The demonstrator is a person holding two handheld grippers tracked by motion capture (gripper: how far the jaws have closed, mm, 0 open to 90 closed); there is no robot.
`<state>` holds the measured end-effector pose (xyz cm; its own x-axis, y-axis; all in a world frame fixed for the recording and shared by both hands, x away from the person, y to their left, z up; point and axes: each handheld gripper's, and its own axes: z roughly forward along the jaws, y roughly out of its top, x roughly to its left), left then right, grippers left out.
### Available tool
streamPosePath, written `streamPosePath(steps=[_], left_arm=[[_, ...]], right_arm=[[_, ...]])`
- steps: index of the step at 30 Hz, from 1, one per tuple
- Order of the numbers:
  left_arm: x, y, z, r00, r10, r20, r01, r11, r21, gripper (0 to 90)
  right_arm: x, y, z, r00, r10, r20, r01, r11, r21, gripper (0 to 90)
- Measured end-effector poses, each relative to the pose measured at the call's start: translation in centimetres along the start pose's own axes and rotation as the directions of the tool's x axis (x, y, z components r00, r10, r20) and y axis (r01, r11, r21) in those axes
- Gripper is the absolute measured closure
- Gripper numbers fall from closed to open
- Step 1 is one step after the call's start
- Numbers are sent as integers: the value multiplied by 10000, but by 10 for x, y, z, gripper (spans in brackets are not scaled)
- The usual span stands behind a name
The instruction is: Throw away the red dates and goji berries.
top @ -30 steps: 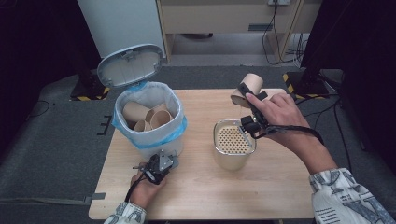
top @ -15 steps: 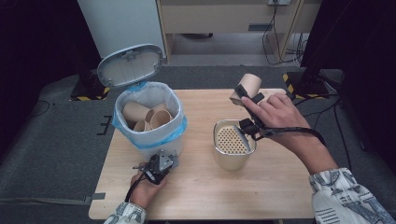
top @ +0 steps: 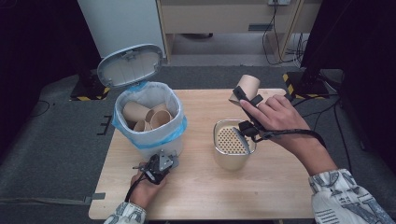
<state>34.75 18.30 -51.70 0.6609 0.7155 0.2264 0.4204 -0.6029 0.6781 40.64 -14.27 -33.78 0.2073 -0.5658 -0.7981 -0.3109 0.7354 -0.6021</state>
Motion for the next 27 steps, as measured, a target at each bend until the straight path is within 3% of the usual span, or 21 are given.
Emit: streamPosePath(steps=[19, 21, 23, 24, 25, 26, 27], left_arm=[[0, 0, 0, 10000, 1, -1, -1, 10000, 21, 899], [0, 0, 0, 10000, -9, 12, 9, 10000, 25, 899], [0, 0, 0, 10000, -21, 22, 21, 10000, -2, 899], [0, 0, 0, 10000, -10, 8, 10, 10000, 16, 899], [0, 0, 0, 10000, 4, 1, -4, 10000, 27, 899], [0, 0, 0, 10000, -3, 4, 3, 10000, -4, 899], [0, 0, 0, 10000, -46, 28, 46, 10000, -7, 899]], right_arm=[[-1, -1, 0, 9998, 199, 84, -199, 9998, -19, 305], [-7, -6, -2, 9982, 475, 366, -482, 9987, 162, 305], [-9, -7, -3, 9926, 1045, 615, -1068, 9937, 353, 307], [-3, -1, 1, 9953, 929, 262, -933, 9955, 146, 308], [8, 7, 4, 9991, 359, -240, -361, 9993, -70, 309], [14, 12, 5, 9989, 34, -466, -45, 9997, -238, 309], [20, 15, 4, 9994, -45, -339, 38, 9998, -207, 309]])
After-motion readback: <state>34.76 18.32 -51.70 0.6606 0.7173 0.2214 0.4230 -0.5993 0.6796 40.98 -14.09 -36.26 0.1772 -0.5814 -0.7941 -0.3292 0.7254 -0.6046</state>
